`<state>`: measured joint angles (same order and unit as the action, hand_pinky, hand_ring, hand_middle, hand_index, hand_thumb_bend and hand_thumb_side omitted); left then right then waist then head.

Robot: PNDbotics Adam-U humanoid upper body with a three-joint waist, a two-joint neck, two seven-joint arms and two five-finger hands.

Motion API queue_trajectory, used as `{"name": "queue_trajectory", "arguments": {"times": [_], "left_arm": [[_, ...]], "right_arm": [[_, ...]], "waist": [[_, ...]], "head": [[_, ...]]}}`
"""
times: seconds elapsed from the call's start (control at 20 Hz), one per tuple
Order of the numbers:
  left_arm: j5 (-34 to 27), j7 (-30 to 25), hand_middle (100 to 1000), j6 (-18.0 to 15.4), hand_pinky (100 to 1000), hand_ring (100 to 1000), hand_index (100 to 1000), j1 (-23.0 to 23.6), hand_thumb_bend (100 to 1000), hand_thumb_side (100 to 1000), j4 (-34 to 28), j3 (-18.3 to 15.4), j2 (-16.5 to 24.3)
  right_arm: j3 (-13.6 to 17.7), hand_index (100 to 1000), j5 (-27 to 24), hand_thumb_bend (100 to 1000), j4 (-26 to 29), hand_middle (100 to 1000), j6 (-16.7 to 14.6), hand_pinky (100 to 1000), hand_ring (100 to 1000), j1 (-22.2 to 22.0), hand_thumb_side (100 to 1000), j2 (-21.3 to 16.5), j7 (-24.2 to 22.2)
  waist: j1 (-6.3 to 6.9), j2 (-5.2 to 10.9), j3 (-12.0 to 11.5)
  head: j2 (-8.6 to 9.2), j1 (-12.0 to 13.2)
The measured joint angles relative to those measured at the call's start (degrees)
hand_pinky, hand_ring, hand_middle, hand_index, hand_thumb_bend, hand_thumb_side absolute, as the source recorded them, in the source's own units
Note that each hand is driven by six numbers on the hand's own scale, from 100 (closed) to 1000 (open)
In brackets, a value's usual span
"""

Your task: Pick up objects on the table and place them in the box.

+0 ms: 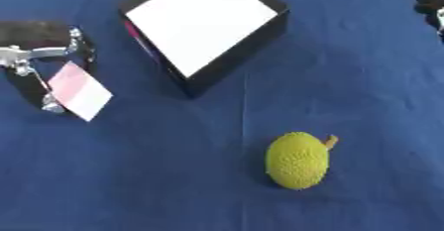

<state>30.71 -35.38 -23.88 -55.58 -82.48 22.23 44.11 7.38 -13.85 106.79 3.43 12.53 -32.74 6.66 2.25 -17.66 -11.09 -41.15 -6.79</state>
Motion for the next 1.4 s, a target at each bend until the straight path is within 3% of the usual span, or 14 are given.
{"name": "queue_trajectory", "arguments": {"times": [0.3,0.6,0.95,1.4], "left_arm": [[-1.90,-2.41,526,4.13,764,661,490,-8.61,659,100,-2.60,-3.01,-0.85],[1.68,-2.69,529,5.03,760,658,505,-16.40,647,100,3.69,-4.51,-7.15],[11.66,3.76,523,6.69,750,653,518,-22.12,636,100,13.61,-8.85,-17.13],[29.07,14.56,558,11.93,765,673,549,-25.54,641,100,24.23,-13.45,-24.55]], "right_arm": [[-0.01,890,0.00,100,0.00,784,-0.21,1000,871,-0.05,584,-0.78,-0.19],[-0.04,890,-0.03,100,0.01,784,-0.26,1000,871,0.12,578,-0.87,-0.25],[-0.91,889,-0.73,100,0.43,783,-0.37,1000,870,3.14,568,-1.09,-1.03],[-3.22,889,-2.03,100,1.12,783,0.22,1000,869,8.45,574,-1.32,-3.22]], "waist": [[0.18,0.04,-0.30],[0.22,0.04,0.11],[0.27,-0.11,2.74],[1.65,-2.76,8.25]], "head": [[0.00,-0.63],[0.19,-0.44],[2.77,2.67],[6.37,8.46]]}}
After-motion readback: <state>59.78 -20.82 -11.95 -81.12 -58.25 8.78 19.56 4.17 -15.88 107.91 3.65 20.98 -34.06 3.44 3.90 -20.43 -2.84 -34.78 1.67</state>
